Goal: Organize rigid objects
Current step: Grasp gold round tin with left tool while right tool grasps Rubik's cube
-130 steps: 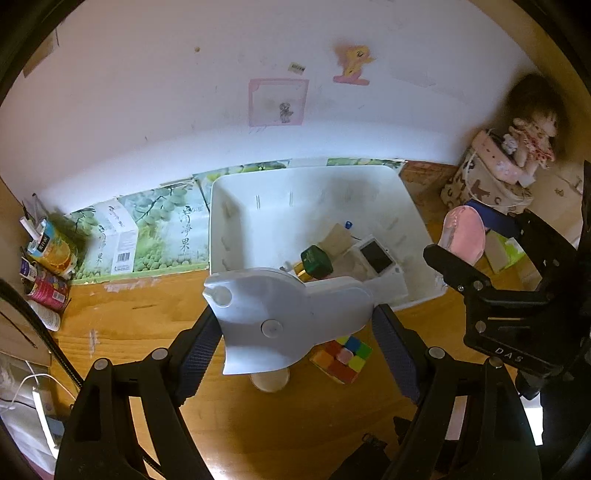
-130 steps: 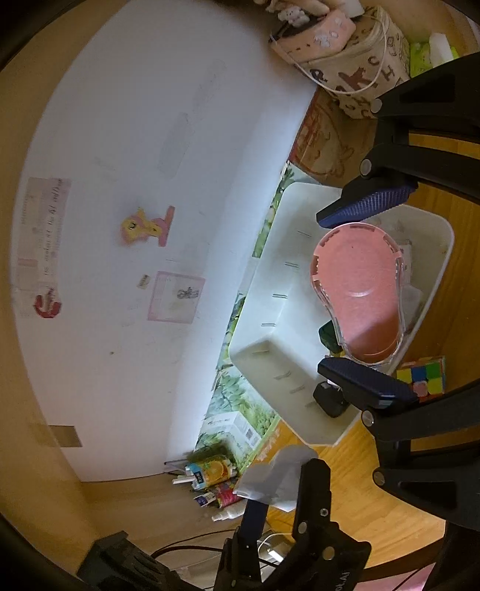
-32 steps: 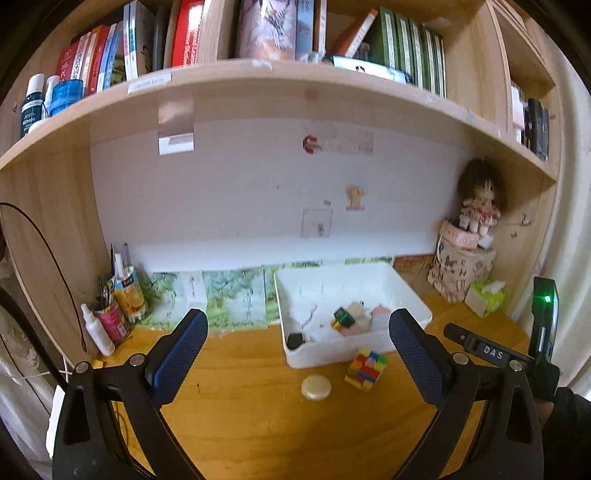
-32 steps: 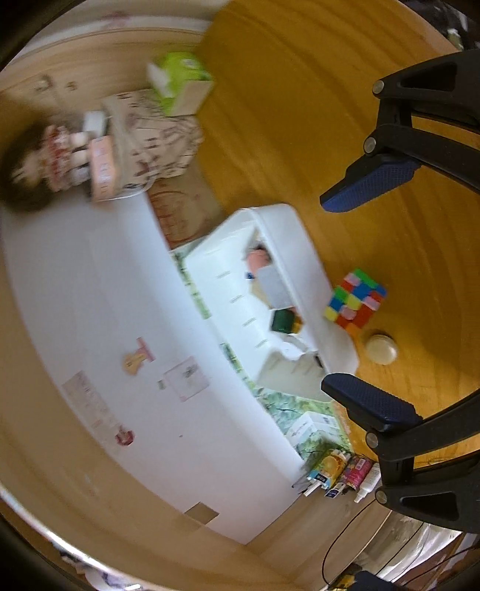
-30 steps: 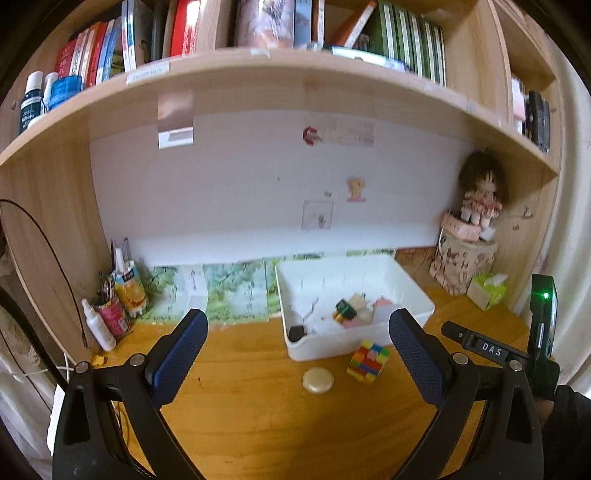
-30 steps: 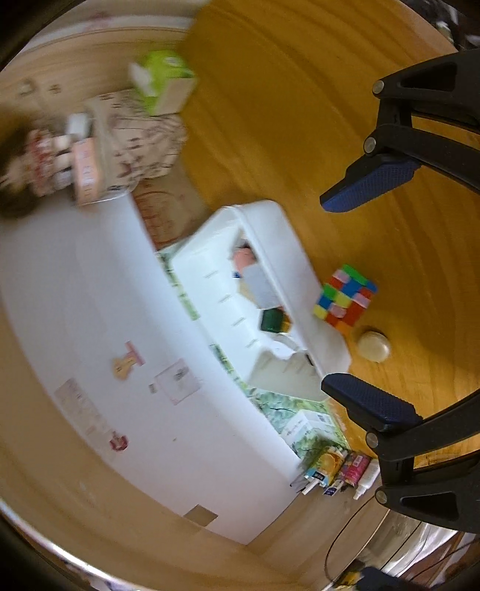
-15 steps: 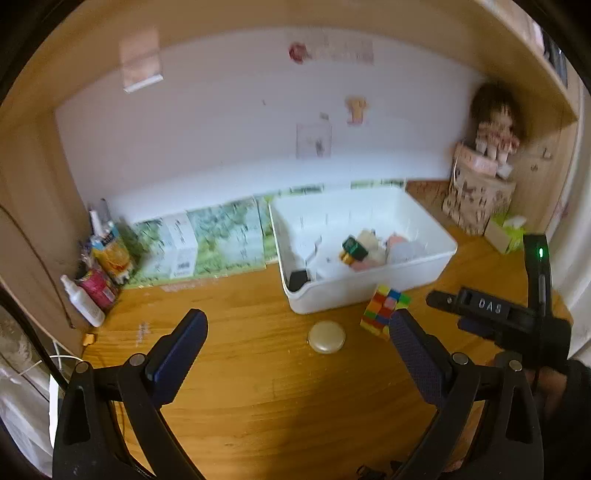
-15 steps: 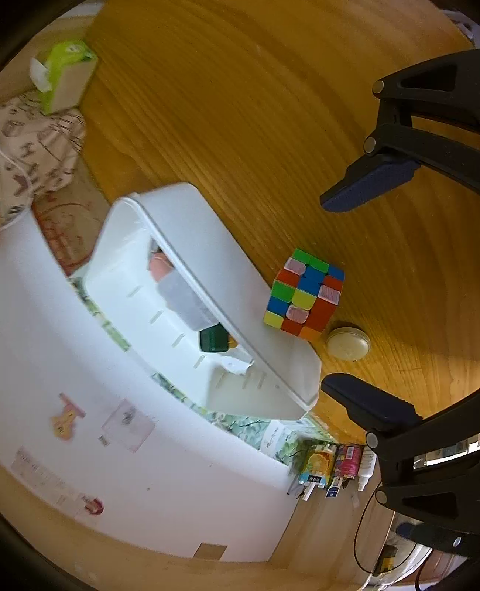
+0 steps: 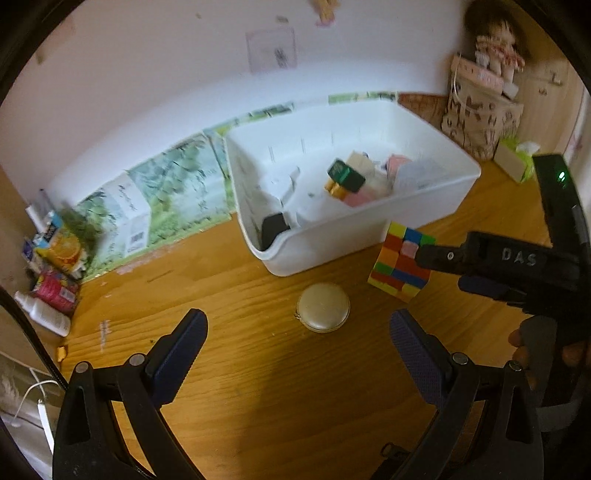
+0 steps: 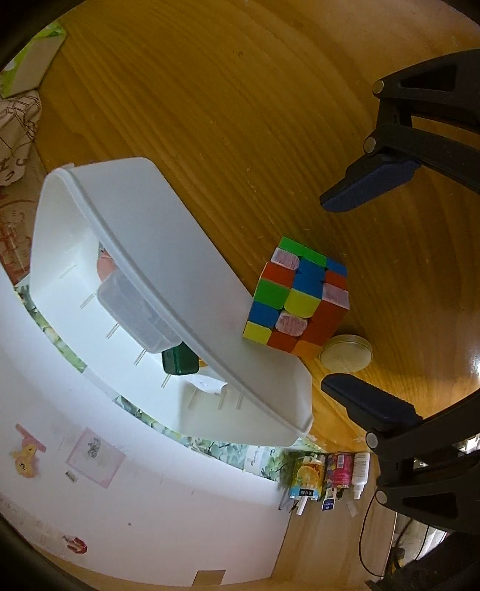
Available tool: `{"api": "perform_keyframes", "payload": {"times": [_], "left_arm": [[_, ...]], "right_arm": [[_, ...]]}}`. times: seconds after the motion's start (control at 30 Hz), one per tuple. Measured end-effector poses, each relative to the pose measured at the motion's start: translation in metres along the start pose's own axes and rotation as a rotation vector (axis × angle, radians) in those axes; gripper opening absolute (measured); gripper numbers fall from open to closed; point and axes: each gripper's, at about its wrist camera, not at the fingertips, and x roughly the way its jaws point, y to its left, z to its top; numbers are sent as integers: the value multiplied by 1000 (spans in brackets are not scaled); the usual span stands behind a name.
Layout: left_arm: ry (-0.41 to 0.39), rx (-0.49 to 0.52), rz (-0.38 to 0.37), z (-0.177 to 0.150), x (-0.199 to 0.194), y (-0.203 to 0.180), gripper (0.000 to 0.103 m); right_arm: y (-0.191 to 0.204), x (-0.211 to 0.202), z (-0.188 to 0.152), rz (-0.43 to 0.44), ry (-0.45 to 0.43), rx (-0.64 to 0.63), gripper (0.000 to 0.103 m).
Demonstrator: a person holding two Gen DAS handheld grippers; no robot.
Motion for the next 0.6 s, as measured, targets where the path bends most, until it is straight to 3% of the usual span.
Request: {"api": "perform_keyframes", "payload": {"times": [0.33,0.6], "left_arm": [[93,58,-23,4,55,-12,99],[116,57,-23,7,82,-13,99]], "right_arm": [[6,20,6,-31,41,-22,90],[19,30,15,-81,37,-131,89]]}}
